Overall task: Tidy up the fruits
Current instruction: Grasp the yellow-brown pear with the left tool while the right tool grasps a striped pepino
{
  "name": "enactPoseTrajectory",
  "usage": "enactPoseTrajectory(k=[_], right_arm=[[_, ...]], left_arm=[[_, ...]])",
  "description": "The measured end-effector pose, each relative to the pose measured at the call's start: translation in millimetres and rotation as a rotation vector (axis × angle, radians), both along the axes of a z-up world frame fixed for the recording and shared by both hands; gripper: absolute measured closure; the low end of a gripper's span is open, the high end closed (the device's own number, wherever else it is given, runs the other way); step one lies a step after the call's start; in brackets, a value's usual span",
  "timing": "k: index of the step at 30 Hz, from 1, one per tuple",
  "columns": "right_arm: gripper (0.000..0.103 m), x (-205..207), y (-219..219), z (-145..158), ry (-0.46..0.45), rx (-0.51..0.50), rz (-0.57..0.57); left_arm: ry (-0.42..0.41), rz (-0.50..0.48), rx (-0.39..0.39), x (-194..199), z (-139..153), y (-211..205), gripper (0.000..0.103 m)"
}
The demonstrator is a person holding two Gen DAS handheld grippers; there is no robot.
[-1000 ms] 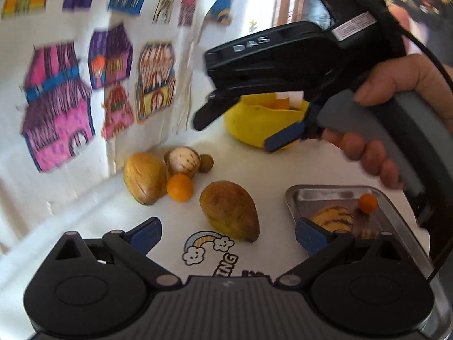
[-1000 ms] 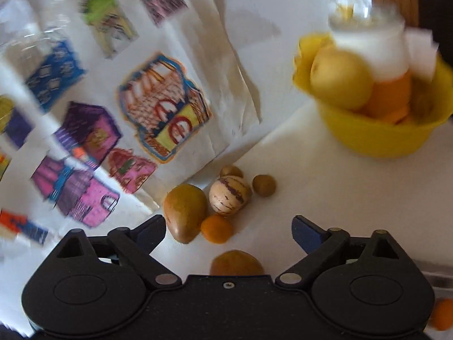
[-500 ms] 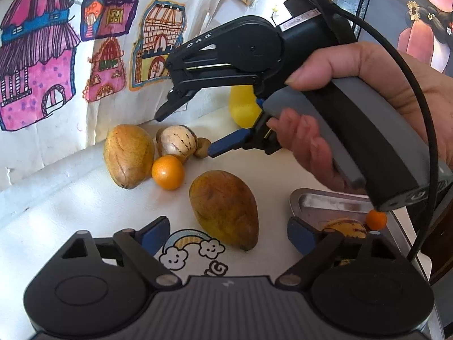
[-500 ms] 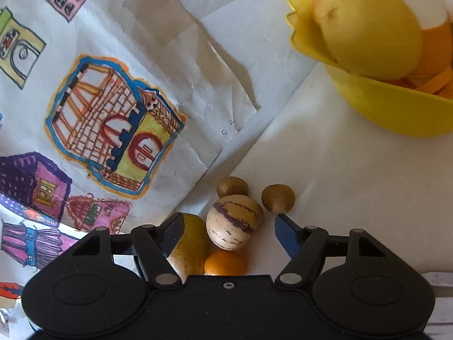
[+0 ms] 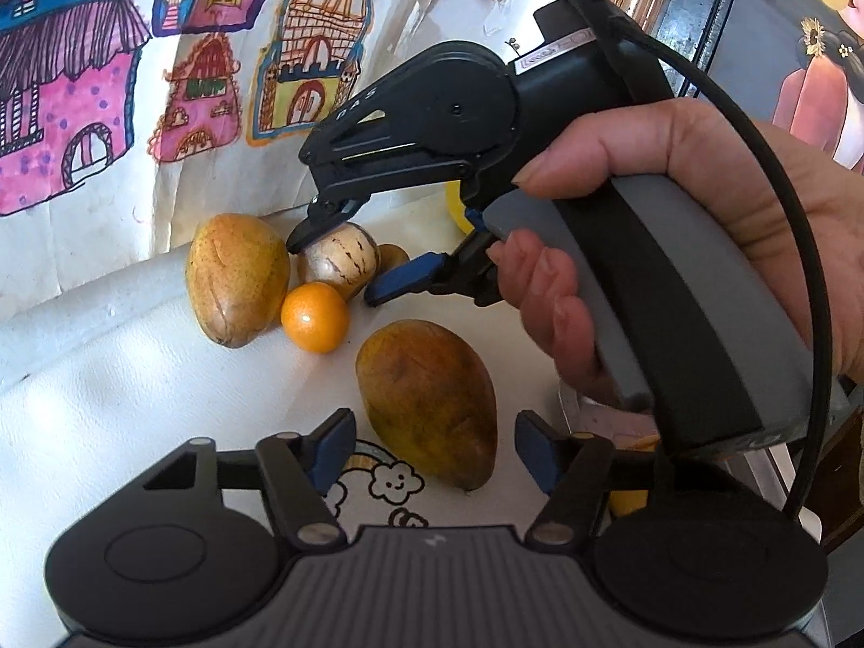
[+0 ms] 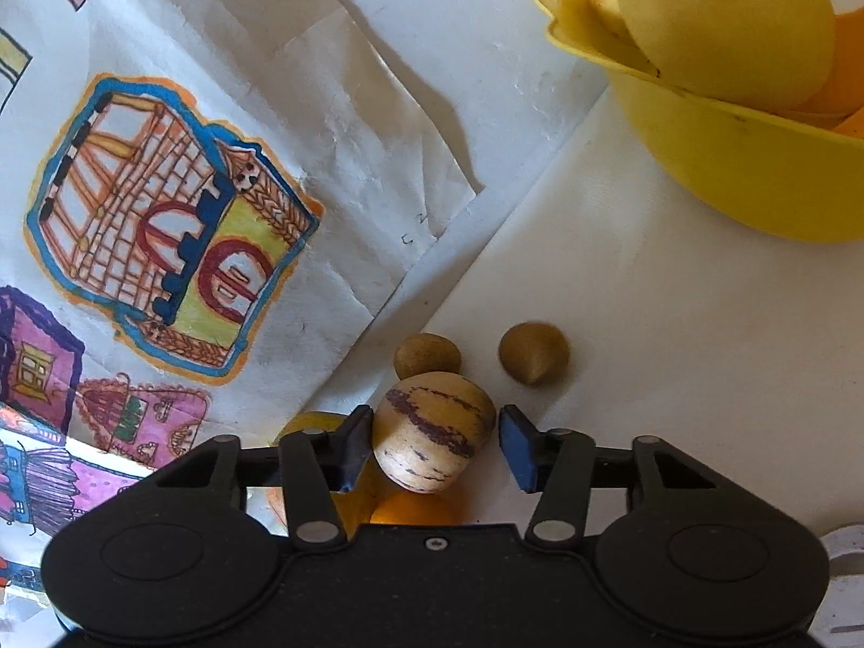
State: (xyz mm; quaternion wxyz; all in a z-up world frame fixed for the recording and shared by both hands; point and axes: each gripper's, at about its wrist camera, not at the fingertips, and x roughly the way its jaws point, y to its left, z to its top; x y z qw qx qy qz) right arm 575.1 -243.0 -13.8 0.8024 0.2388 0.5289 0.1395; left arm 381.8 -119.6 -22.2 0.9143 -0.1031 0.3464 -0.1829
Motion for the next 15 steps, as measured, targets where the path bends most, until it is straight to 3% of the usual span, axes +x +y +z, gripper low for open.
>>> enactPoseTrajectory(k=[4,15], right_arm=[[0.053,0.1,4.2,-6.0,-0.005,0.002,-0.004],[0.054,-21.7,-16.4,-0.6,-0.049,0.04,-0.024]], left_arm=[[-0.001,0.0,0.0,2.8,-2.6,0.1,0.045],[0.004,-0.005,-0.017,-2.3,-4.3,10.0,0.047]])
